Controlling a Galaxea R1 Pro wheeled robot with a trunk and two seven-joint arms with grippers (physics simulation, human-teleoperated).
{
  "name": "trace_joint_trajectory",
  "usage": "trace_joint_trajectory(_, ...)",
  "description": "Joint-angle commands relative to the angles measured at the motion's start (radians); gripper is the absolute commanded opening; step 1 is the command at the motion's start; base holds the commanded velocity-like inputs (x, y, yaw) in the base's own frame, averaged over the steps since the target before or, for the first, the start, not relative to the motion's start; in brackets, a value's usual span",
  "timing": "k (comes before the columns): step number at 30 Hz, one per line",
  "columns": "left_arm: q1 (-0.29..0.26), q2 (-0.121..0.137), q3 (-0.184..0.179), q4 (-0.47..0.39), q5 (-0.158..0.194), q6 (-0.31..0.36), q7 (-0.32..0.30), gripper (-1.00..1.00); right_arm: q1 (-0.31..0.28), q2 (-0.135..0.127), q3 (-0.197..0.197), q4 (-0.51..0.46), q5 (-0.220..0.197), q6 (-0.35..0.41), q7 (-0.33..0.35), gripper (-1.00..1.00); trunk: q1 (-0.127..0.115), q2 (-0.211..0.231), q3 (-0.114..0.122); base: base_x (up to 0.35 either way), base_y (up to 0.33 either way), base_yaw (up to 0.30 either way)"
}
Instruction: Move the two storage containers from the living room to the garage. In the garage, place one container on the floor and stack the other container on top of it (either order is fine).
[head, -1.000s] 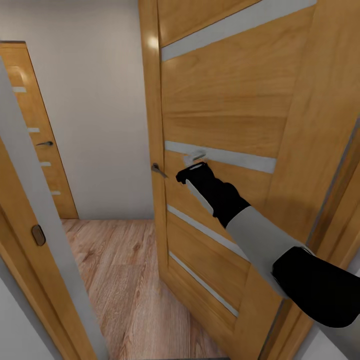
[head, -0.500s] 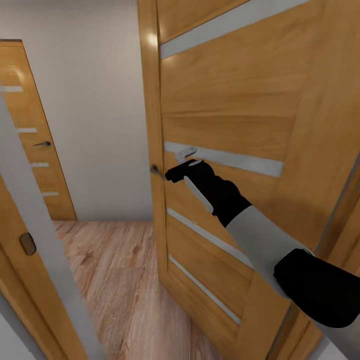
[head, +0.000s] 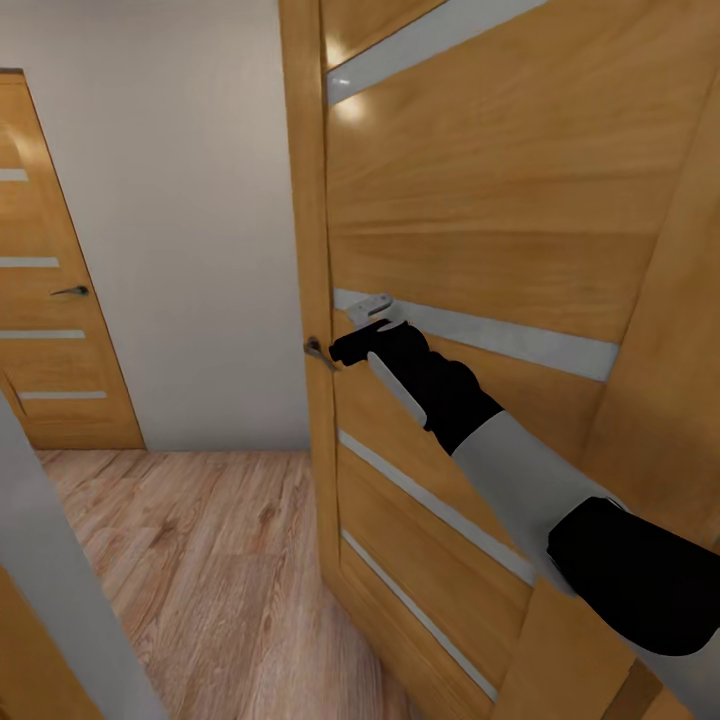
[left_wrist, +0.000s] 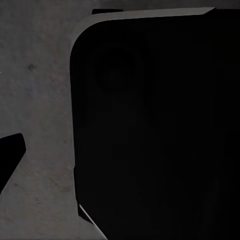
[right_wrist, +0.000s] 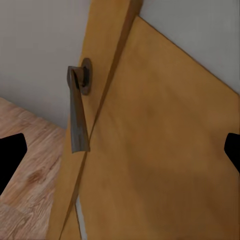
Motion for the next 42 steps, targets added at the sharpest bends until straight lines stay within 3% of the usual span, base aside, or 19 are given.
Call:
trace_joint_trajectory(1,0.0,0.0,0.001,0.0,0.001,-0.002,0.0,1.0,-0.001,0.0,0.002,0.0,0.008,0.005,-0.013,1.0,0.0,0.0,-0.001,0.041,0.0,0.0)
trace_joint_trajectory(8,0.0,0.0,0.001,0.0,0.0,-0.002,0.0,1.0,-0.001,0.0,0.002,0.019,0.01,0.013,-0.046,1.0,0.0,0.0,-0.001,0.011,0.0,0.0)
trace_joint_trajectory(22,0.0,-0.001,0.001,0.0,0.0,-0.002,0.002,1.0,-0.003,0.0,0.002,0.186,0.016,0.011,-0.255,1.0,0.0,0.0,-0.001,0.0,0.0,0.0)
trace_joint_trajectory(30,0.0,-0.001,0.001,0.0,0.0,-0.002,0.001,1.0,-0.057,0.0,0.0,0.306,0.017,-0.008,-0.269,1.0,0.0,0.0,-0.001,0.0,0.0,0.0)
trace_joint_trajectory(42,0.0,-0.001,0.0,0.0,0.0,-0.002,0.002,1.0,-0.064,0.0,-0.003,0.318,0.018,-0.013,-0.269,1.0,0.0,0.0,-0.001,0.0,0.0,0.0)
